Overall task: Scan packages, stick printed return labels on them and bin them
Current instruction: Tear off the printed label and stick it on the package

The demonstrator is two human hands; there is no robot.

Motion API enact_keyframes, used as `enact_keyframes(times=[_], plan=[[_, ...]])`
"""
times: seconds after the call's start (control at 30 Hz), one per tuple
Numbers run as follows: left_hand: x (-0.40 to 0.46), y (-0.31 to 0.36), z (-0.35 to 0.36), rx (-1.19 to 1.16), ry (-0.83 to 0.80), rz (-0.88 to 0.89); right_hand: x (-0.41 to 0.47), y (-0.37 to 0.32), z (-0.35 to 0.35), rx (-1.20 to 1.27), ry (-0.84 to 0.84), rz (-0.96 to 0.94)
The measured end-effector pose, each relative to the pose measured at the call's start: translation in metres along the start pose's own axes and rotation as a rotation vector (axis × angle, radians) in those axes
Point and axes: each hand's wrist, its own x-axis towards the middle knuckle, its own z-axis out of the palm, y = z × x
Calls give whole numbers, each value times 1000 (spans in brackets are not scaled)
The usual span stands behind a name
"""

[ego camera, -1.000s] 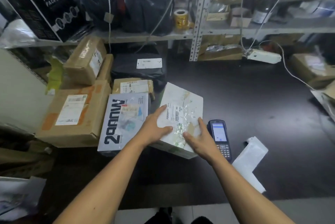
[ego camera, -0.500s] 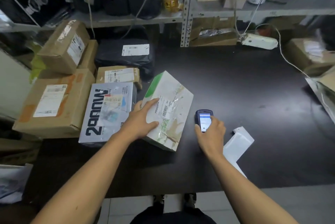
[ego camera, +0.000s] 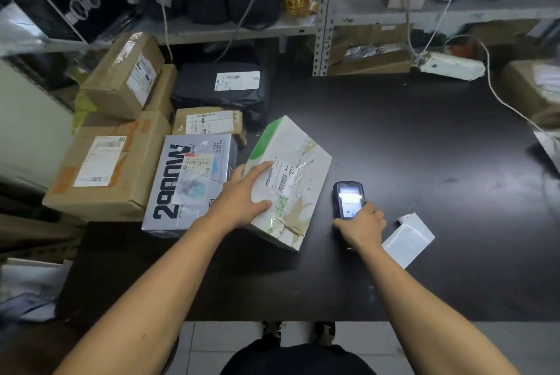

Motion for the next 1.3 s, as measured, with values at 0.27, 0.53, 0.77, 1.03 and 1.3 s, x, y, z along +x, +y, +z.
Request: enact_keyframes(times=[0.27,0.53,0.77,1.03,1.3], plan=[[-2,4,0,27,10,-10,-8,-4,-34,2,-116,-439],[-8,15,1,63,20,-20,-14,-17,-66,-363,-238,-704],[-10,20,2,85,22,-24,-17,-24,-78,-381,-220,-754],[-10,21,3,81,29,-19,-18,-24,-83,-406,-240,-769],[-10,20,4,84,39,-23,-18,-22,-80,-383,-255,-782]])
